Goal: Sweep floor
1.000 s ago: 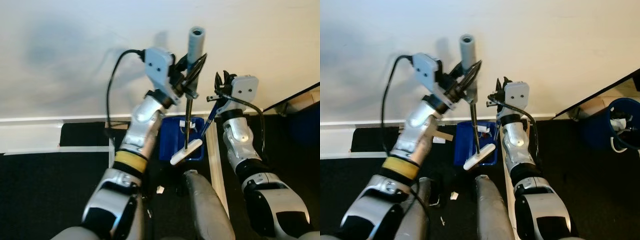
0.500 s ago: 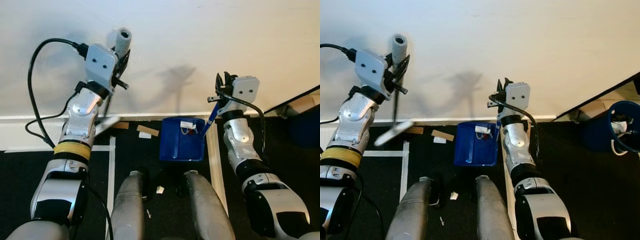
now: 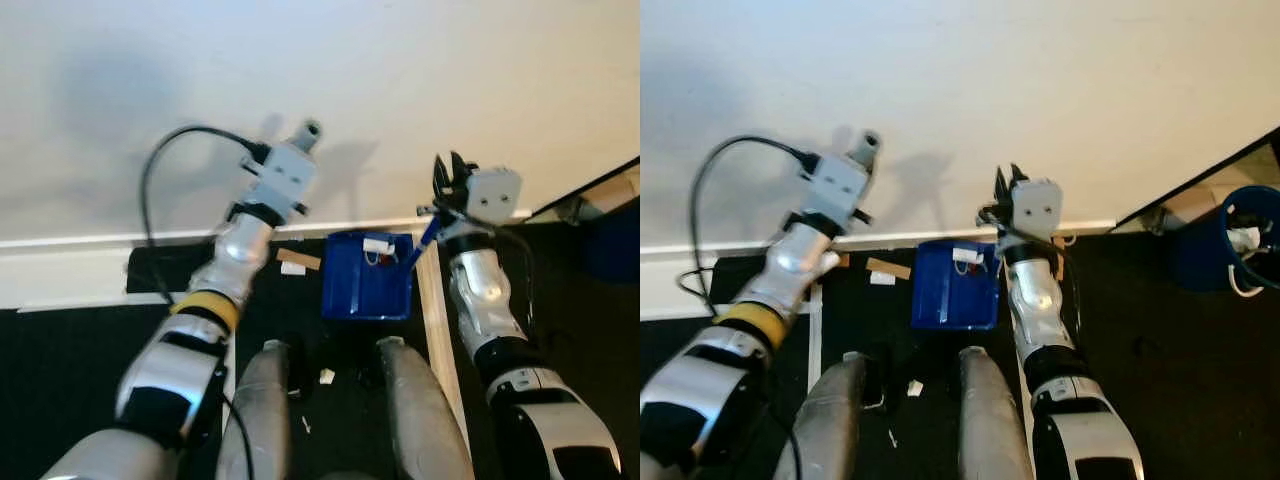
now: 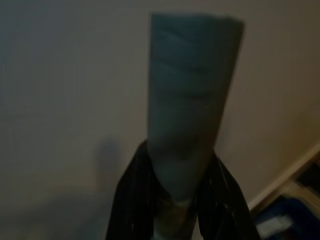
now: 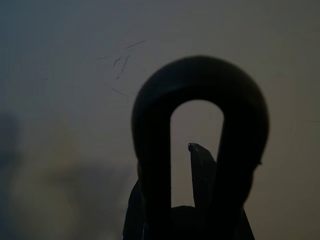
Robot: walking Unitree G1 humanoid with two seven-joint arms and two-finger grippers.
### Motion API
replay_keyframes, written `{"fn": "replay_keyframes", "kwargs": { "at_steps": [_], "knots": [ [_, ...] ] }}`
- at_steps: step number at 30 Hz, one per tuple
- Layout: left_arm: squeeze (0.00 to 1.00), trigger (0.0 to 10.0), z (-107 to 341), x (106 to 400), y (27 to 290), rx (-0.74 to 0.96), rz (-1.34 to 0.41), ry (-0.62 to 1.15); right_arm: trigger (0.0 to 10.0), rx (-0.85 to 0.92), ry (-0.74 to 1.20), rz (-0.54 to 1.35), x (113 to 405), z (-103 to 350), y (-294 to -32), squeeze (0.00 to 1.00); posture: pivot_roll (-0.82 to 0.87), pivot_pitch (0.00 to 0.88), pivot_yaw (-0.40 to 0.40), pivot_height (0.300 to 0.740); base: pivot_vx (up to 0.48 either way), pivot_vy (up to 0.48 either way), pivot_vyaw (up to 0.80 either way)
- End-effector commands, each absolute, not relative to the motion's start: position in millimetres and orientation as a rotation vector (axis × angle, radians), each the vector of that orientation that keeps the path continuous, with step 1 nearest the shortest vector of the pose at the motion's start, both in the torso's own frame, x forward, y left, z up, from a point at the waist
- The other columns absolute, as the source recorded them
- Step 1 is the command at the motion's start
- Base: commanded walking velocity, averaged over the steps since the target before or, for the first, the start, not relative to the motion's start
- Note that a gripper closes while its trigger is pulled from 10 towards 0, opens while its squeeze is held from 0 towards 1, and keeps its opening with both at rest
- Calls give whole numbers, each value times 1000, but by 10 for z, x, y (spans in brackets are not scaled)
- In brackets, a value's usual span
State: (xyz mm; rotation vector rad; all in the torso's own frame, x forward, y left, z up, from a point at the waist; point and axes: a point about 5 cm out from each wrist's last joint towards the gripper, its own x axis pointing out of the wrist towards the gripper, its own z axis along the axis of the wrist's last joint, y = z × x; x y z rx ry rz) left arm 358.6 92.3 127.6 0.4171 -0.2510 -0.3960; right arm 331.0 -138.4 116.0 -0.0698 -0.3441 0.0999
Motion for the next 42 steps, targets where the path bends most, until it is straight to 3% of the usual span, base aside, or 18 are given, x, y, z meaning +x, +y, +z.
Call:
{"fn": "replay_keyframes", "kwargs": {
  "at_steps": [1, 5, 9, 11, 12, 13, 16, 19, 21, 24, 25, 26, 31, 36, 42],
  "knots": [
    [0, 10000, 1166, 3527, 741, 336, -471, -192, 10000, -70, -148, 89, 3158, 748, -1445, 0, -133, 463, -43, 740, 0, 0, 0],
    [0, 10000, 1376, 3501, 274, -67, -559, -217, 10000, -64, -129, 59, 3107, 695, -1516, 0, -108, 452, -41, 740, 0, 0, 0],
    [0, 10000, 1578, 3546, 204, -174, -524, -281, 10000, -65, -127, 57, 3106, 694, -1524, 0, -102, 448, -43, 740, 0, 0, 0],
    [0, 10000, 2017, 3612, 133, -350, -488, -414, 10000, -60, -115, 56, 3117, 684, -1522, 0, -81, 434, -49, 740, 0, 0, 0],
    [0, 10000, 2017, 3612, 133, -350, -488, -414, 10000, -60, -115, 56, 3117, 684, -1522, 0, -81, 434, -49, 740, 0, 0, 0],
    [0, 10000, 2373, 3622, 129, -444, -484, -535, 10000, -55, -109, 63, 3130, 684, -1497, 0, -72, 425, -50, 740, 0, 0, 0],
    [0, 10000, 2566, 3614, 189, -447, -498, -613, 10000, -51, -109, 74, 3142, 693, -1462, 0, -64, 416, -52, 740, 0, 0, 0],
    [0, 10000, 2653, 3600, 290, -386, -565, -651, 10000, -47, -108, 86, 3152, 698, -1420, 0, -56, 407, -52, 740, 0, 0, 0],
    [0, 10000, 2584, 3576, 536, -201, -675, -647, 10000, -40, -106, 98, 3169, 708, -1369, 0, -32, 393, -48, 740, 0, 0, 0],
    [0, 10000, 2527, 3569, 650, -117, -709, -625, 10000, -37, -105, 103, 3177, 712, -1349, 0, -30, 392, -46, 740, 0, 0, 0],
    [0, 10000, 2390, 3609, 946, 83, -706, -554, 10000, -32, -105, 107, 3191, 720, -1318, 0, -23, 389, -41, 740, 0, 0, 0],
    [0, 10000, 2390, 3609, 946, 83, -706, -554, 10000, -32, -105, 107, 3191, 720, -1318, 0, -23, 389, -41, 740, 0, 0, 0],
    [0, 10000, 2205, 3750, 1558, 464, -410, -499, 10000, -26, -107, 106, 3198, 727, -1296, 0, -17, 394, -39, 740, 0, 0, 0],
    [0, 10000, 2116, 3731, 1536, 626, -317, -526, 10000, -25, -103, 106, 3159, 690, -1300, 0, -13, 394, -37, 740, 0, 0, 0],
    [0, 10000, 1959, 3683, 1354, 681, -381, -517, 10000, -25, -95, 101, 3130, 657, -1315, 0, -17, 392, -35, 740, 0, 0, 0]
  ]
}}
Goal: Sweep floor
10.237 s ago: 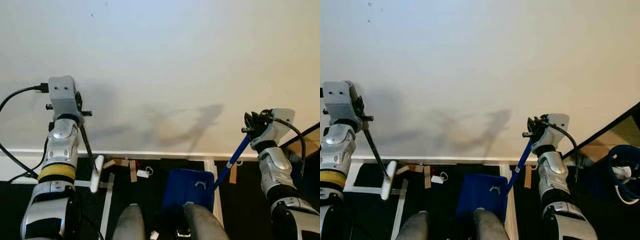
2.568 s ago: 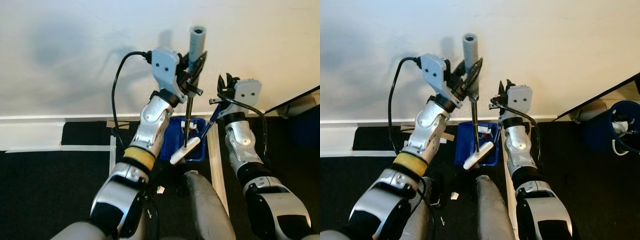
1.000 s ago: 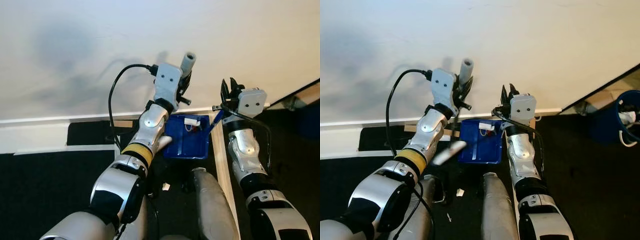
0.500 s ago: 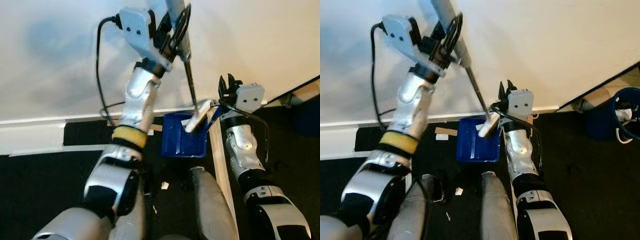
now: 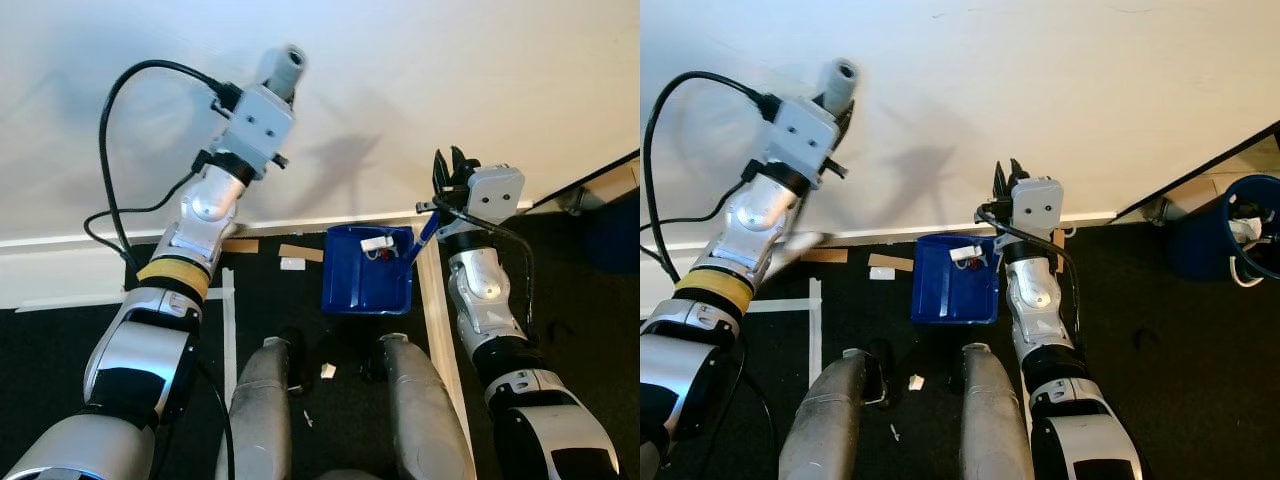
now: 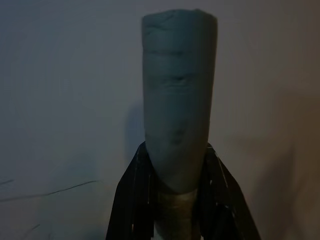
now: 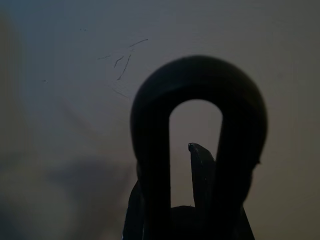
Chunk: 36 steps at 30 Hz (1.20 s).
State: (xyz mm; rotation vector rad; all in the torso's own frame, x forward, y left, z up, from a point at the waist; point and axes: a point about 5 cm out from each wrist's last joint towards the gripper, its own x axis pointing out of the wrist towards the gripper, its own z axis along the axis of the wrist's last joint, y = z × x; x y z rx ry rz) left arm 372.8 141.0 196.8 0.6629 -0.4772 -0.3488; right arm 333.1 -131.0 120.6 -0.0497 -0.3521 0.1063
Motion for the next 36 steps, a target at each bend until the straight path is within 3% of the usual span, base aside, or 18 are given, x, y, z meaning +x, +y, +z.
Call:
{"fn": "replay_keyframes", "kwargs": {
  "at_steps": [1, 6, 9, 10, 14, 19, 21, 25, 28, 33, 34, 36],
  "knots": [
    [0, 10000, 1857, 3677, 1286, 705, -412, -495, 10000, -26, -96, 101, 3125, 655, -1315, 0, -26, 389, -33, 740, 0, 0, 0],
    [0, 10000, 1407, 3598, 959, 728, -540, -366, 10000, -39, -107, 109, 3095, 654, -1326, 0, -61, 409, -38, 740, 0, 0, 0],
    [0, 10000, 1407, 3598, 959, 728, -540, -366, 10000, -39, -107, 109, 3095, 654, -1326, 0, -61, 409, -38, 740, 0, 0, 0],
    [0, 10000, 1317, 3556, 848, 723, -583, -344, 10000, -43, -109, 111, 3081, 651, -1334, 0, -63, 414, -40, 740, 0, 0, 0],
    [0, 10000, 1167, 3294, 233, 477, -761, -343, 10000, -55, -91, 96, 2997, 574, -1387, 0, -72, 437, -35, 740, 0, 0, 0],
    [0, 10000, 1208, 3277, 147, 408, -764, -351, 10000, -56, -90, 91, 2987, 567, -1400, 0, -71, 442, -31, 740, 0, 0, 0],
    [0, 10000, 1300, 3276, 58, 342, -753, -383, 10000, -57, -88, 80, 2976, 557, -1422, 0, -68, 440, -30, 740, 0, 0, 0],
    [0, 10000, 2005, 3422, -151, 48, -615, -580, 10000, -59, -71, 43, 2962, 524, -1518, 0, -56, 427, -28, 740, 0, 0, 0],
    [0, 10000, 2142, 3448, -169, -12, -600, -607, 10000, -59, -68, 43, 2966, 523, -1522, 0, -54, 422, -29, 740, 0, 0, 0],
    [0, 10000, 2641, 3556, -133, -273, -590, -648, 10000, -39, -54, 36, 3003, 524, -1545, 0, -22, 337, -29, 740, 0, 0, 0],
    [0, 10000, 2629, 3612, -78, -254, -611, -597, 10000, -23, -43, 20, 3020, 517, -1580, 0, 2, 281, -33, 740, 0, 0, 0],
    [0, 10000, 2576, 3658, -8, -202, -628, -553, 10000, -9, -31, 4, 3037, 509, -1618, 0, 15, 255, -35, 740, 0, 0, 0]
  ]
}}
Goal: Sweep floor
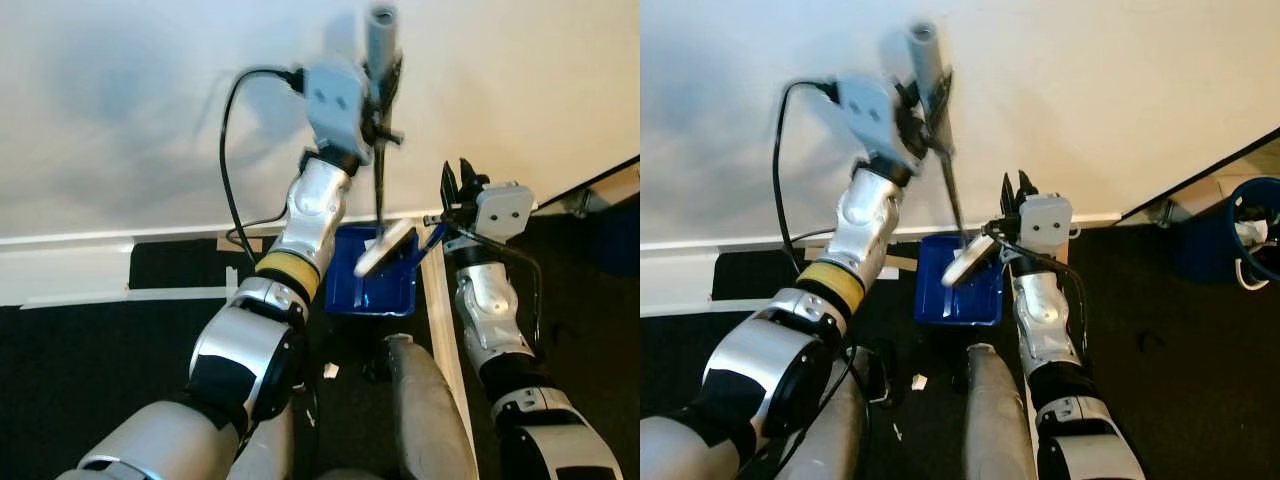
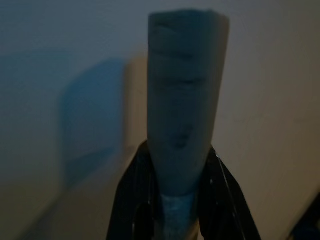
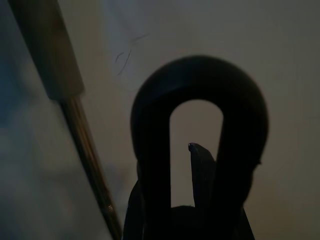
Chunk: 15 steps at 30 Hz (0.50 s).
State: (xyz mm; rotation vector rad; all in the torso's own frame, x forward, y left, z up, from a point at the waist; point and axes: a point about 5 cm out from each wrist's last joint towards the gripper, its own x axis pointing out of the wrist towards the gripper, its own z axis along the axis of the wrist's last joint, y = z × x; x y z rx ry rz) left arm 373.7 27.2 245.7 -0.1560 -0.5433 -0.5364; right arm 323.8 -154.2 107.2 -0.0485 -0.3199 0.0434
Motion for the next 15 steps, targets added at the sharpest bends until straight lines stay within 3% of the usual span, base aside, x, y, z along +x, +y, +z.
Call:
{"fn": "replay_keyframes", "kwargs": {
  "at_steps": [1, 3, 6, 8, 9, 10, 12, 13, 15],
  "knots": [
    [0, 10000, 2576, 3658, -8, -202, -628, -553, 10000, -9, -31, 4, 3037, 509, -1618, 0, 15, 255, -35, 740, 0, 0, 0],
    [0, 10000, 2319, 3743, 328, 11, -637, -443, 10000, 22, -3, -39, 3075, 497, -1722, 0, 68, 171, -47, 740, 0, 0, 0],
    [0, 10000, 2208, 3758, 498, 97, -632, -395, 10000, 32, 5, -54, 3091, 498, -1761, 0, 68, 171, -47, 740, 0, 0, 0],
    [0, 10000, 2000, 3769, 878, 223, -592, -281, 10000, 63, 37, -83, 3121, 482, -1820, 0, 120, 93, -62, 740, 0, 0, 0],
    [0, 10000, 1949, 3747, 1087, 227, -561, -240, 10000, 92, 56, -104, 3132, 469, -1854, 0, 140, 66, -67, 740, 0, 0, 0],
    [0, 10000, 1949, 3747, 1087, 227, -561, -240, 10000, 92, 56, -104, 3132, 469, -1854, 0, 140, 66, -67, 740, 0, 0, 0],
    [0, 10000, 1941, 3689, 1477, 200, -474, -196, 10000, 157, 78, -154, 3145, 454, -1924, 0, 154, 5, -66, 740, 0, 0, 0],
    [0, 10000, 1941, 3689, 1477, 200, -474, -196, 10000, 157, 78, -154, 3145, 454, -1924, 0, 154, 5, -66, 740, 0, 0, 0],
    [0, 10000, 1946, 3680, 1816, 213, -345, -157, 10000, 200, 80, -182, 3164, 464, -1973, 0, 158, 0, -56, 740, 0, 0, 0]
  ]
}}
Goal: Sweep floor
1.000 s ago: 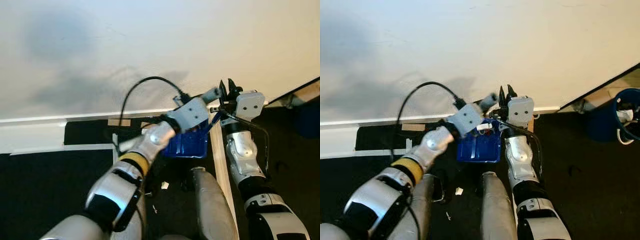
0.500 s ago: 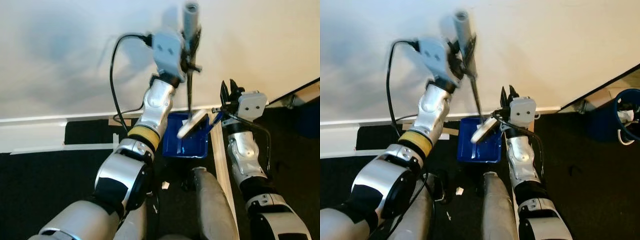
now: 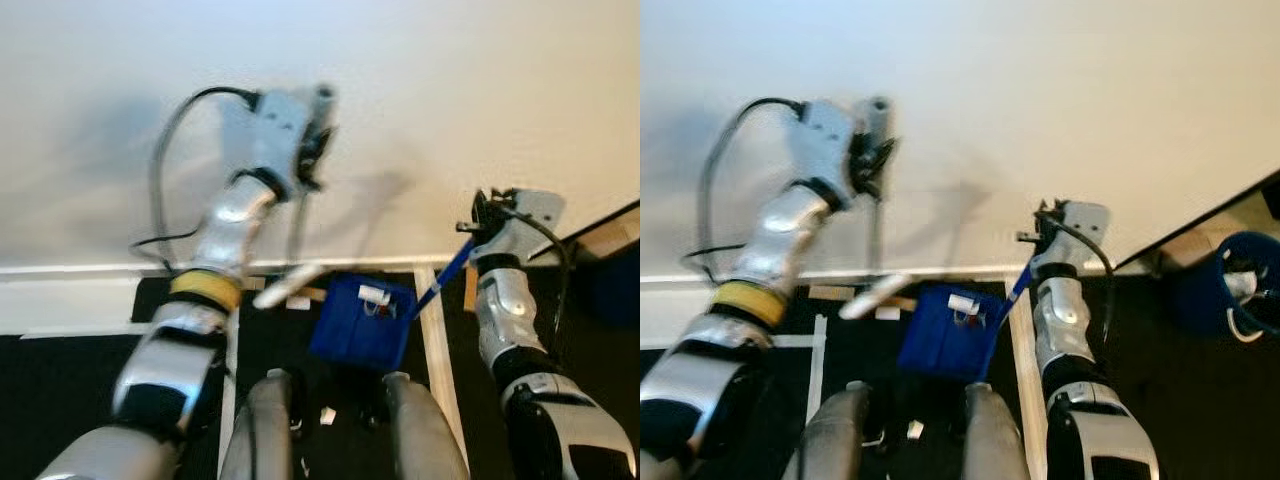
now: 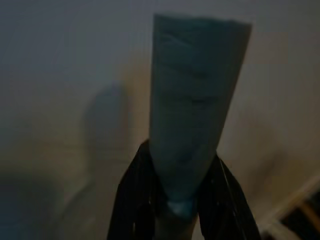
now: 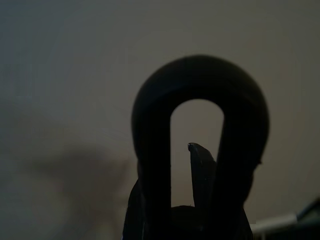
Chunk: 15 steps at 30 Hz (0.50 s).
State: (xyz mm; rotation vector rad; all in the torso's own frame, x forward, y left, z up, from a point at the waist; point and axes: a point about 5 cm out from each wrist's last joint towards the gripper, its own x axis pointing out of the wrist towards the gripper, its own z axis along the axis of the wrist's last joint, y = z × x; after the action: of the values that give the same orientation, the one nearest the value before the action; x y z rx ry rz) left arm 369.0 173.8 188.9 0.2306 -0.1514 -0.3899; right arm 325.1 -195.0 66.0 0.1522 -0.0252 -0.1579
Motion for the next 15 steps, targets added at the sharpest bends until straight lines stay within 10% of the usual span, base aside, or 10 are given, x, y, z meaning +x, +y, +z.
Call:
{"fn": "replay_keyframes", "kwargs": {
  "at_steps": [1, 15],
  "knots": [
    [0, 10000, 1946, 3680, 1816, 213, -345, -157, 10000, 200, 80, -182, 3164, 464, -1973, 0, 158, 0, -56, 740, 0, 0, 0],
    [0, 10000, 1001, 3284, 2798, 60, 218, 262, 10000, 238, -49, -75, 3350, 790, -2111, 0, 129, 0, -19, 740, 0, 0, 0]
  ]
}}
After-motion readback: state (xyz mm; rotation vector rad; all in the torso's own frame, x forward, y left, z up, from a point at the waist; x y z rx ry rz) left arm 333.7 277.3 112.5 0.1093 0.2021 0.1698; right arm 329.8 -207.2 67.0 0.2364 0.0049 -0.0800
